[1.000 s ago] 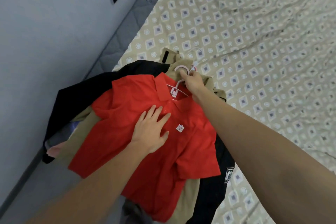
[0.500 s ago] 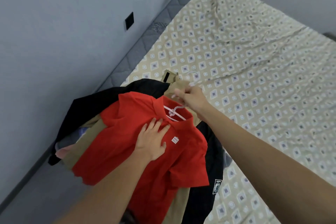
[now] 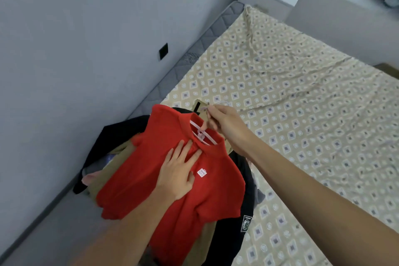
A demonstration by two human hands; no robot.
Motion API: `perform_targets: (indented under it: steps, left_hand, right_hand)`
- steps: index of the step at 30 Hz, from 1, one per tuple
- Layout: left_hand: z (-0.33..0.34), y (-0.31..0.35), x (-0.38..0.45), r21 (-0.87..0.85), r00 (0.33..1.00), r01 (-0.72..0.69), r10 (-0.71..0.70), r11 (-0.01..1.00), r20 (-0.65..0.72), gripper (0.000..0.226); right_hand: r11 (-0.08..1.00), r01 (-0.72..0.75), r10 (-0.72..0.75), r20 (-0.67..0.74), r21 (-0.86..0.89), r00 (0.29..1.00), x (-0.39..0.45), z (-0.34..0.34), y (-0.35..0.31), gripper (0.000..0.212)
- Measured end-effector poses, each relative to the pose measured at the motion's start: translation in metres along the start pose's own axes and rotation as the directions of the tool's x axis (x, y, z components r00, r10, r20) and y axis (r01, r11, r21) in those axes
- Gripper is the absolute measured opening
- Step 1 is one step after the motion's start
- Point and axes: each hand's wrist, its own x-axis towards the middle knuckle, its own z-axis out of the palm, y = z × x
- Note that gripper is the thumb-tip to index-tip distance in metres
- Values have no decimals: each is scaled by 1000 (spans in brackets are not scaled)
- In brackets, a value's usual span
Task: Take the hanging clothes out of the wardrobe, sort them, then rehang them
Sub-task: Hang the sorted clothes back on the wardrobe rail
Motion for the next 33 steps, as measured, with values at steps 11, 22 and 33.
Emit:
perform_targets:
  steps: [11, 22, 33]
  left_hand:
    - [-195, 116, -154, -88, 860, 233, -248, 968, -447, 84]
    - [-303, 243, -381, -187, 568, 489, -474, 852, -673, 72]
    - [-259, 329, -584, -264, 394, 669, -632, 695, -667, 59]
  right_hand:
    - [936, 330, -343, 110, 119, 933, -198, 28, -196, 37]
    - [848, 522, -488, 513, 90, 706, -464, 107, -292, 39]
    - [833, 546, -438, 712, 91, 549, -629, 161, -237, 39]
